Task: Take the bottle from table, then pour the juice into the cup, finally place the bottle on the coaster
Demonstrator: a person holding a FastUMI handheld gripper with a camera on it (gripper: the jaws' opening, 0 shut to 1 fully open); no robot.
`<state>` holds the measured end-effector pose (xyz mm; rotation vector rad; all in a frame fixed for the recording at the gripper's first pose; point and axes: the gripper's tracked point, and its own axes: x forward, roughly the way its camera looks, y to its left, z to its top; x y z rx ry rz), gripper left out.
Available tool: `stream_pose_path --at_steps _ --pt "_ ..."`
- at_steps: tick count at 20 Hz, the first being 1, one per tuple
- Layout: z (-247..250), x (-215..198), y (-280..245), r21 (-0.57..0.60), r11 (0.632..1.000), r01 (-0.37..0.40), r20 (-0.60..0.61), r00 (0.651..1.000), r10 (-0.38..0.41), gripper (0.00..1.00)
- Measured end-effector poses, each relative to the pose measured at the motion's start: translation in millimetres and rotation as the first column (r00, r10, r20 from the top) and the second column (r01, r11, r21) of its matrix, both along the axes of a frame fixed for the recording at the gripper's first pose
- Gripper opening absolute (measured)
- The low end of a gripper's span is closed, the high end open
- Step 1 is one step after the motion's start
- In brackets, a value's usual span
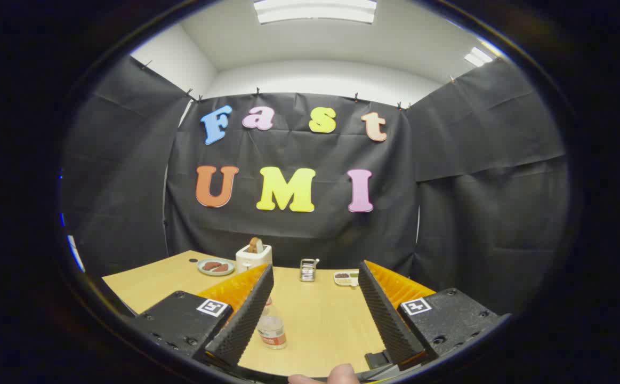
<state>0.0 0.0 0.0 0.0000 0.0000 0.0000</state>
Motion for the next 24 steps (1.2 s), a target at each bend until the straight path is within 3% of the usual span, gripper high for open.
stream_pose_path --at_steps 5,24 --pt "-6 2 12 -0.007 0.999 -0.037 -0.026 0.999 0.037 1.0" --pt "-5 -2 18 0.005 0.999 -0.047 0.0 0.999 0.047 1.0"
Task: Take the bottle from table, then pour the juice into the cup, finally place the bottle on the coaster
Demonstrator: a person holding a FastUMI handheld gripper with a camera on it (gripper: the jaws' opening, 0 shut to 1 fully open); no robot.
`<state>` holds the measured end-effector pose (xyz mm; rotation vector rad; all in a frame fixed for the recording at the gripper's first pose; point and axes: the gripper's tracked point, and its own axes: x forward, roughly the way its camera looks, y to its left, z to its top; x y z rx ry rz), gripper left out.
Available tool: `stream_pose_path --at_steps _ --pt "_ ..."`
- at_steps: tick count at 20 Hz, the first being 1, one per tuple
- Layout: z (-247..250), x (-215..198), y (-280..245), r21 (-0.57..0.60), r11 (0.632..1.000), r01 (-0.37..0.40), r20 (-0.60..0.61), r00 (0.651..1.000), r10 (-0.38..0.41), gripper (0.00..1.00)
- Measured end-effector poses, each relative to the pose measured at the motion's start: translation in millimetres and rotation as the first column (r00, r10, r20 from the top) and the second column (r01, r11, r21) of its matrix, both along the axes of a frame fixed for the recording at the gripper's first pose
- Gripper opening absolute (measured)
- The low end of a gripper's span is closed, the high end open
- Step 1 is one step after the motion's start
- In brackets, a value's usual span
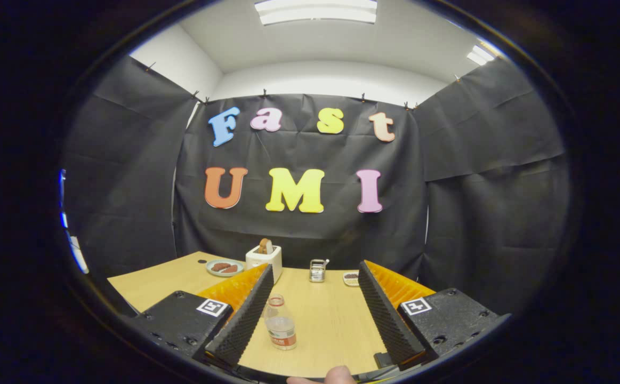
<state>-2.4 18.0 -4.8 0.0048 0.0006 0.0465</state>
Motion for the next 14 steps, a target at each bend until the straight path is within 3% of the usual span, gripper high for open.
stream_pose_path --at_steps 8,14 --pt "-31 7 18 0.021 0.998 -0.064 -0.021 0.998 0.065 1.0" --pt "-86 16 43 0.071 0.992 -0.104 -0.076 0.991 0.11 1.0"
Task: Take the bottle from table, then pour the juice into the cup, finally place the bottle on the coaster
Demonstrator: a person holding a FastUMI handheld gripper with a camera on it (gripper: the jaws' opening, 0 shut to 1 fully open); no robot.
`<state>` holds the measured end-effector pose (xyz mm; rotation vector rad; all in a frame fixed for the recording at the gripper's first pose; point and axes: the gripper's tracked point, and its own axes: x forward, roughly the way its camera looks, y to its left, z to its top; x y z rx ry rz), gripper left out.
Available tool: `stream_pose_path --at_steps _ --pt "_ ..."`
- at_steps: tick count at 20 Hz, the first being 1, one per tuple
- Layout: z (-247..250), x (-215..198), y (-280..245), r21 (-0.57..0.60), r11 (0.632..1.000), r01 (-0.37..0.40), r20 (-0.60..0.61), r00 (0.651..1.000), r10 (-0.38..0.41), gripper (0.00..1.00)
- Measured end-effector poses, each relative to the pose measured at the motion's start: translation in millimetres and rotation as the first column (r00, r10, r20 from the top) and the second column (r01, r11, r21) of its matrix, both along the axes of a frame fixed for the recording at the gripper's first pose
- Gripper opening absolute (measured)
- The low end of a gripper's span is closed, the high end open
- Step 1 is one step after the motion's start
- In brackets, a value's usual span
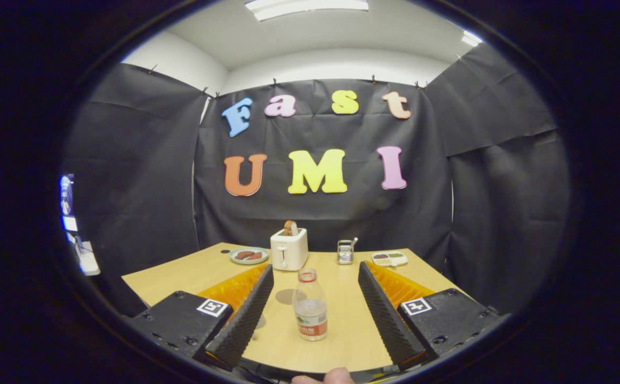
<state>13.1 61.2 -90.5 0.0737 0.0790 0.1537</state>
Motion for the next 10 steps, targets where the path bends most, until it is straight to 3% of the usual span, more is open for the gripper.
stream_pose_path --at_steps 10 --pt "-118 46 20 -0.003 1.0 0.028 -0.179 0.983 -0.028 1.0"
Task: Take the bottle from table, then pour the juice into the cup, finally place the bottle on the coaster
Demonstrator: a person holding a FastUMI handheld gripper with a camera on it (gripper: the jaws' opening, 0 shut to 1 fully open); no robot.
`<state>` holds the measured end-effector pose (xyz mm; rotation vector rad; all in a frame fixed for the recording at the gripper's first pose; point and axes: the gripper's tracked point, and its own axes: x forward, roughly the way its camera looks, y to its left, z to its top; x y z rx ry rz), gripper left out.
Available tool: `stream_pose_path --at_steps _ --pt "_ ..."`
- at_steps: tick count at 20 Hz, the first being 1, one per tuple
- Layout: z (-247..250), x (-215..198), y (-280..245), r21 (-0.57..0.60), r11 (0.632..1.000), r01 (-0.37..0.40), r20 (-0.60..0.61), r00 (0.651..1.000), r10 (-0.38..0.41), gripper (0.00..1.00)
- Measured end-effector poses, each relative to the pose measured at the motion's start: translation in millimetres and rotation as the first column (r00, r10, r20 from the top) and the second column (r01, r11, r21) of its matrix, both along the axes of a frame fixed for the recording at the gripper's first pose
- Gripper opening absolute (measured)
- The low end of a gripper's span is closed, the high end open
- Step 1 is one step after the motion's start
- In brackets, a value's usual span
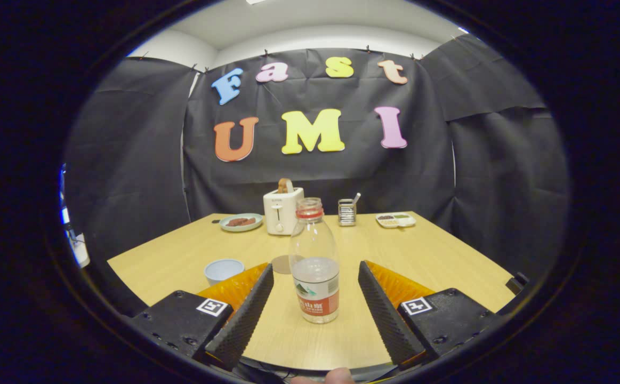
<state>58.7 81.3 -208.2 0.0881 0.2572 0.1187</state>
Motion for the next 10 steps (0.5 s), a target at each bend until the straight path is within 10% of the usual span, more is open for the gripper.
stream_pose_path --at_steps 10 --pt "-62 51 7 0.01 0.999 0.031 -0.169 0.985 -0.029 1.0"
